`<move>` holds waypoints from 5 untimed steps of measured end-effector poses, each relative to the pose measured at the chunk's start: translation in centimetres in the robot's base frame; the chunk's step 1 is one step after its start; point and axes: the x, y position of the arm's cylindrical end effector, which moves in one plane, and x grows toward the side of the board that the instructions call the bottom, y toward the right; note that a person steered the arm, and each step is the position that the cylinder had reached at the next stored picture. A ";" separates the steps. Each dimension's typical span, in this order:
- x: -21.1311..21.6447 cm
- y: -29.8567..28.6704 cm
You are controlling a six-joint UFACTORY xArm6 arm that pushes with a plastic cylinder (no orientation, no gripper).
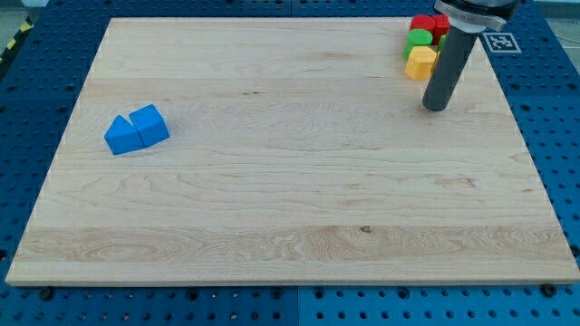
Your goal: Separate triangle from the blue cube
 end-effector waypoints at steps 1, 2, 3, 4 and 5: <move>0.0 0.0; 0.2 0.0; 0.5 0.0; 1.7 -0.3; 2.8 -1.1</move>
